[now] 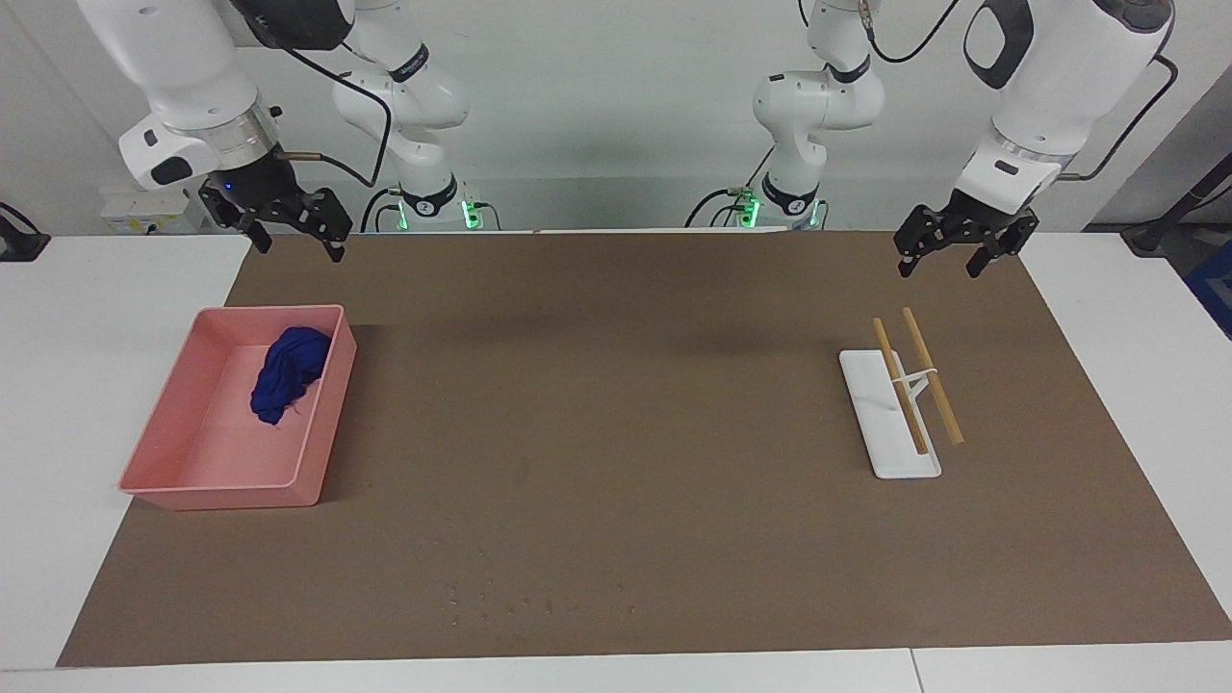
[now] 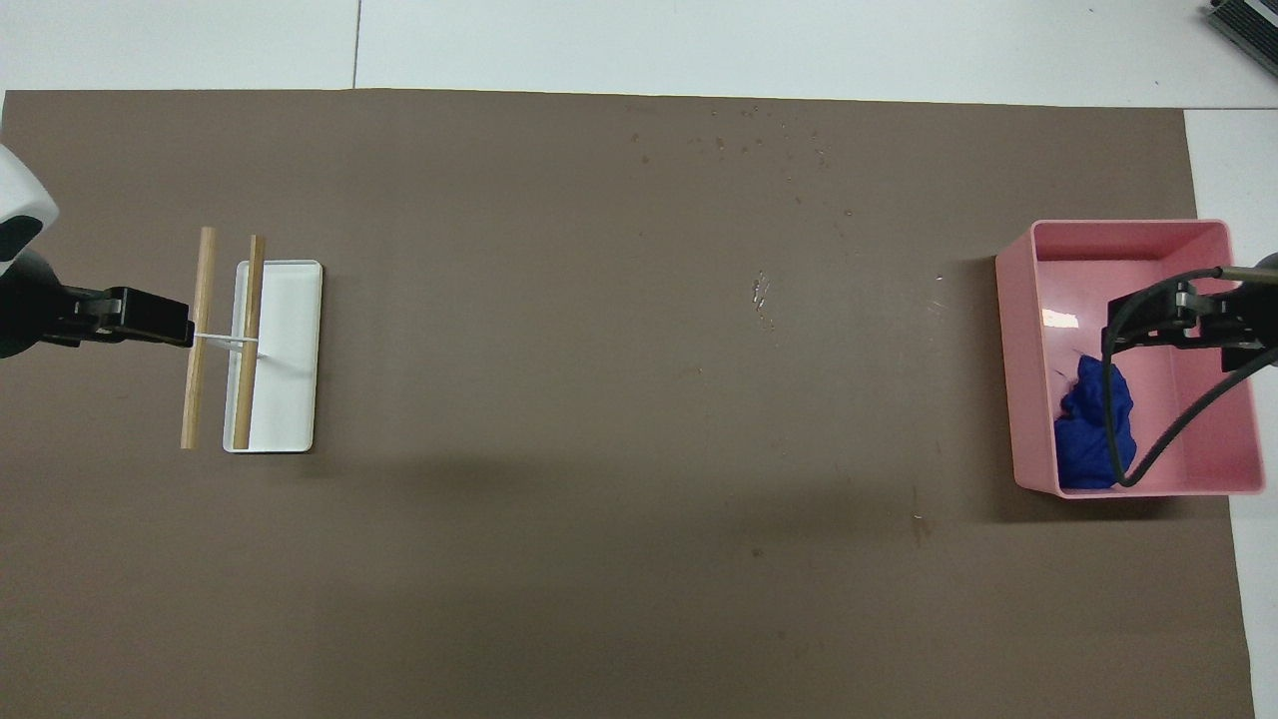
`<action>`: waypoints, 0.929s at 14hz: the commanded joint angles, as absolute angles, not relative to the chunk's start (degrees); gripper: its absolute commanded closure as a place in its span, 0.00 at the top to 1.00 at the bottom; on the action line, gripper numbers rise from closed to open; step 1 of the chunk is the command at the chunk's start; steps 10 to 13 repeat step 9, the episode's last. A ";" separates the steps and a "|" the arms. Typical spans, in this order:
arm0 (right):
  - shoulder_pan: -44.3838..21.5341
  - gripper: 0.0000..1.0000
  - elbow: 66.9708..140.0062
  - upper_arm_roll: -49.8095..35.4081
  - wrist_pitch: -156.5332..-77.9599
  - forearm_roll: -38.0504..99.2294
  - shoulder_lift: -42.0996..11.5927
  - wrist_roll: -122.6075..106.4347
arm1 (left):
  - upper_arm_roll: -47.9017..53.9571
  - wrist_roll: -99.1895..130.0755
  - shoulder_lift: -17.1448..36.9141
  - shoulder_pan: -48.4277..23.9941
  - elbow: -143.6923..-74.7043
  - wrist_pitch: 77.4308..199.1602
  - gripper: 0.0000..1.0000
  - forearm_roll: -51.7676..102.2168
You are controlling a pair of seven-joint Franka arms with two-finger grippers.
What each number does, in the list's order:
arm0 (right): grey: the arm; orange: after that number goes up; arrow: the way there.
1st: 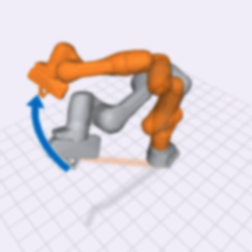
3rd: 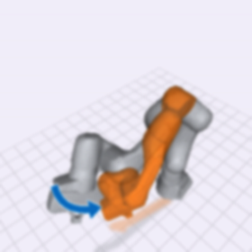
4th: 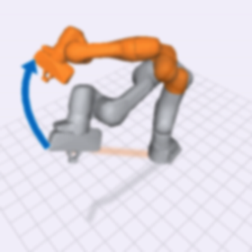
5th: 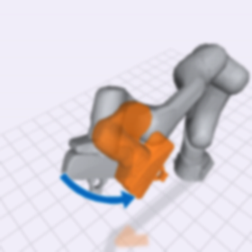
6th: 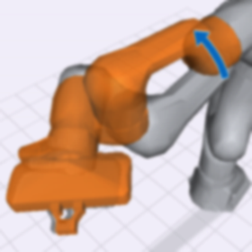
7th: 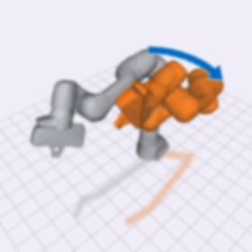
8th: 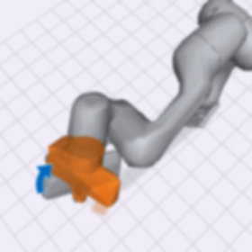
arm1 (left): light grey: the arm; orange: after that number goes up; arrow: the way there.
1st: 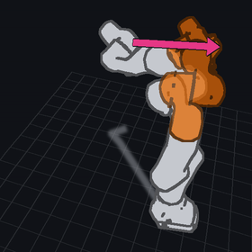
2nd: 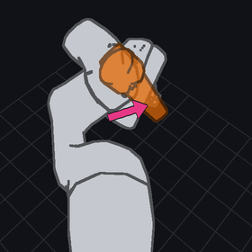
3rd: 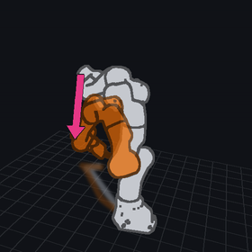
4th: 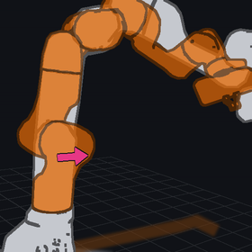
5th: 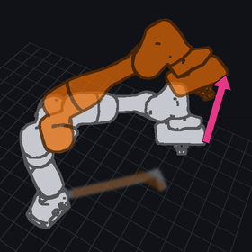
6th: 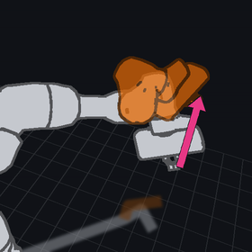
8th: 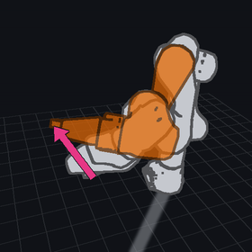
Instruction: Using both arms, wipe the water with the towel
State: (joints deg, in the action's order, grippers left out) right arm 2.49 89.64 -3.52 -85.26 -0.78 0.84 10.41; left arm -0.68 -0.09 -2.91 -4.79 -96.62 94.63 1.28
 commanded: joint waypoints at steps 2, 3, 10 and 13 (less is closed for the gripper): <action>2.29 1.00 90.26 -4.04 -85.43 0.26 1.23 9.84 | -1.14 0.09 -3.34 -5.36 -96.50 93.69 1.00 1.76; 2.29 1.00 90.35 -4.04 -85.43 0.18 1.23 9.76 | -1.23 0.09 -3.34 -5.36 -96.50 93.69 1.00 1.76; 2.37 1.00 90.97 -4.04 -85.52 0.18 1.41 9.14 | -1.23 0.09 -3.25 -5.36 -96.15 93.08 1.00 1.41; 2.37 1.00 90.97 -4.04 -85.52 0.18 1.41 9.14 | -1.23 0.09 -3.25 -5.36 -96.15 93.08 1.00 1.41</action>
